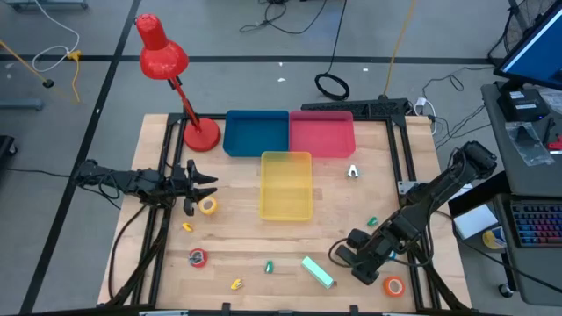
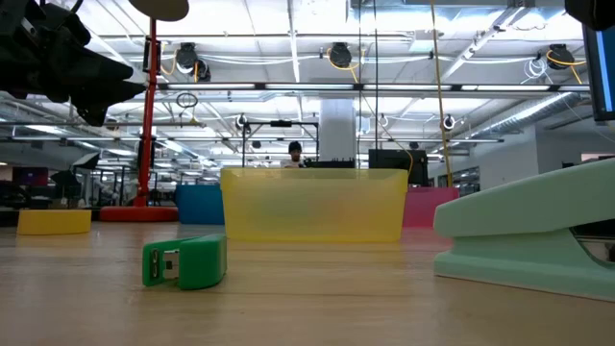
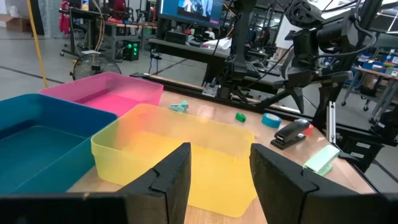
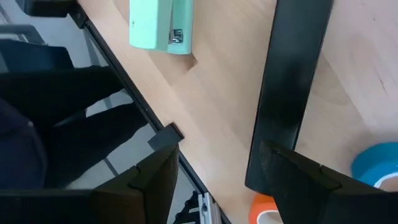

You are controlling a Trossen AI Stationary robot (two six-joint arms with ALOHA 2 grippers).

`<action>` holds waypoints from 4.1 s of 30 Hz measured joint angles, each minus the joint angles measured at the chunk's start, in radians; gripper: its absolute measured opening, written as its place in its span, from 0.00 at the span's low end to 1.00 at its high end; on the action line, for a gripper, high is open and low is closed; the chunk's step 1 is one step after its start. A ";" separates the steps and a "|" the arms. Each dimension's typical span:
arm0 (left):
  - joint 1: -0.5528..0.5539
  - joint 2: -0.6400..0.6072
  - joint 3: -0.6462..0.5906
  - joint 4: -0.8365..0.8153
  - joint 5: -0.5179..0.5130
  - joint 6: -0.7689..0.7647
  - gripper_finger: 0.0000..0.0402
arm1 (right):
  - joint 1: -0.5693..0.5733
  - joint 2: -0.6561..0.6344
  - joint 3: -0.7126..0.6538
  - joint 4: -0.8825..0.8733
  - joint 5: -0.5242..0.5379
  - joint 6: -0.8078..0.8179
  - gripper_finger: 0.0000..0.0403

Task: Pick and place Stapler, Stapler remover, tape
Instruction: Put the black stapler into the blue bin

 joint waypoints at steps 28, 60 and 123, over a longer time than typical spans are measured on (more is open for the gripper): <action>0.000 0.000 0.000 0.001 0.000 -0.001 0.41 | -0.039 -0.003 0.000 0.015 -0.157 -0.032 0.55; 0.000 0.000 0.000 0.001 -0.001 0.000 0.41 | -0.038 -0.003 0.000 -0.022 -0.208 -0.039 0.55; 0.000 0.000 0.000 -0.003 -0.001 0.026 0.41 | -0.037 -0.004 0.000 0.046 -0.153 -0.087 0.70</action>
